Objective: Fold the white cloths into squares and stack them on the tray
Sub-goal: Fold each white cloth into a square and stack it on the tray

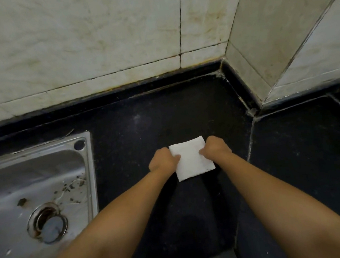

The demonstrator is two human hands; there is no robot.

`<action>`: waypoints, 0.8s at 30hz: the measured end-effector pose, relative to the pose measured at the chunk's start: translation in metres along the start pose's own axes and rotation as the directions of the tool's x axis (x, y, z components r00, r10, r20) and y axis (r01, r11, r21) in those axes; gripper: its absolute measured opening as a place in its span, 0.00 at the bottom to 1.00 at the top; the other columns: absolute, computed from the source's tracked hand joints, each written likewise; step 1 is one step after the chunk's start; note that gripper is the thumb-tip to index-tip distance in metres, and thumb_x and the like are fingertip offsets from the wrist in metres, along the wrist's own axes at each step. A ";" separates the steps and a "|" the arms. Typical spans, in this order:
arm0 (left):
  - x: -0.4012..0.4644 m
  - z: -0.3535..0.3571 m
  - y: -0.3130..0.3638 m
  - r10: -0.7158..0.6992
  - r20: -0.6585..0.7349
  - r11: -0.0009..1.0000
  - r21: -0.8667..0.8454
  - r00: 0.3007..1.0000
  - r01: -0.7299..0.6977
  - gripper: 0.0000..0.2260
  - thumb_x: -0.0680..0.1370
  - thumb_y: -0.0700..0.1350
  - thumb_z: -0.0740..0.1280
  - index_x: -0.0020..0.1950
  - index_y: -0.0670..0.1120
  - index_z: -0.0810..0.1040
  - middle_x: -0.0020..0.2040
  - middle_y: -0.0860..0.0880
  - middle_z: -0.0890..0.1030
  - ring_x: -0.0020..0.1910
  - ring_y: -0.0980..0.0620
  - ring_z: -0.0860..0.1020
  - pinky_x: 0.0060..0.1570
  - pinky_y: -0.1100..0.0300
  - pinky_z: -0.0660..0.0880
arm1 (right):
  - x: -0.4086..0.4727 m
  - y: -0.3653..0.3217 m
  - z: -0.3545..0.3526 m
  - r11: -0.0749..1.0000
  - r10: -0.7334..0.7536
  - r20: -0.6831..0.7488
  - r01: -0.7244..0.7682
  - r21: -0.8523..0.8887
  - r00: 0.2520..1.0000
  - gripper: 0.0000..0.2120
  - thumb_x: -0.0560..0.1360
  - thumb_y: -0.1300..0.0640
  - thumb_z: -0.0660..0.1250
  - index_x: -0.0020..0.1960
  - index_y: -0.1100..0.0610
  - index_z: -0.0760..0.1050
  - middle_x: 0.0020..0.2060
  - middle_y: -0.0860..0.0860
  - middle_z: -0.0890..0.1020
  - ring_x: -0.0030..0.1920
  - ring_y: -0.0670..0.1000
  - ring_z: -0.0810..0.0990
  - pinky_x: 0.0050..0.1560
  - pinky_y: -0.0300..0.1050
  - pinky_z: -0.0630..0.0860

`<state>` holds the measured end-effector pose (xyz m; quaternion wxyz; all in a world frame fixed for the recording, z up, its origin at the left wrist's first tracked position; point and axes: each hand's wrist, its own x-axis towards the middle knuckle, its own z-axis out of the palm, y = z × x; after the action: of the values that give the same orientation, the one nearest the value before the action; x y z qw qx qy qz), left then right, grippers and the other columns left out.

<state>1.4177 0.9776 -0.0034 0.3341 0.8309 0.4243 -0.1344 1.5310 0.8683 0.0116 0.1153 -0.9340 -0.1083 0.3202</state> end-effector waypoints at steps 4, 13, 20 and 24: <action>0.001 -0.002 0.003 -0.002 -0.025 0.982 -0.187 1.000 -0.003 0.06 0.78 0.43 0.63 0.44 0.41 0.75 0.44 0.45 0.77 0.43 0.50 0.75 0.41 0.57 0.70 | -0.001 0.010 0.000 0.986 -0.056 0.029 0.051 0.156 0.998 0.08 0.76 0.55 0.64 0.51 0.61 0.74 0.46 0.56 0.77 0.48 0.55 0.77 0.43 0.45 0.74; -0.033 -0.040 0.033 0.188 0.071 0.775 -0.624 0.980 -0.103 0.06 0.78 0.38 0.65 0.41 0.43 0.71 0.42 0.45 0.77 0.37 0.53 0.75 0.38 0.61 0.75 | -0.057 0.048 -0.038 0.625 -0.115 -0.032 0.098 0.775 0.993 0.03 0.77 0.60 0.66 0.45 0.58 0.73 0.49 0.57 0.79 0.50 0.55 0.79 0.52 0.53 0.78; -0.106 -0.037 0.051 0.416 0.252 0.785 -0.584 0.874 -0.205 0.05 0.78 0.36 0.64 0.53 0.40 0.73 0.44 0.44 0.78 0.39 0.52 0.77 0.46 0.56 0.78 | -0.159 0.108 -0.029 0.475 0.017 -0.156 0.129 0.870 0.988 0.00 0.76 0.61 0.66 0.47 0.58 0.75 0.48 0.55 0.82 0.47 0.53 0.81 0.47 0.50 0.81; -0.159 -0.008 0.056 0.507 0.378 0.800 -0.540 0.775 -0.261 0.10 0.77 0.35 0.64 0.59 0.37 0.75 0.52 0.41 0.81 0.50 0.47 0.80 0.50 0.55 0.79 | -0.232 0.158 0.002 0.372 0.196 -0.211 0.126 0.920 0.958 0.04 0.76 0.62 0.67 0.50 0.59 0.76 0.51 0.56 0.82 0.51 0.55 0.82 0.48 0.50 0.81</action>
<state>1.3659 0.8616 0.1077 0.6396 0.7333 0.1565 -0.1695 1.3711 0.6542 0.0977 0.6257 -0.7458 0.1276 0.1898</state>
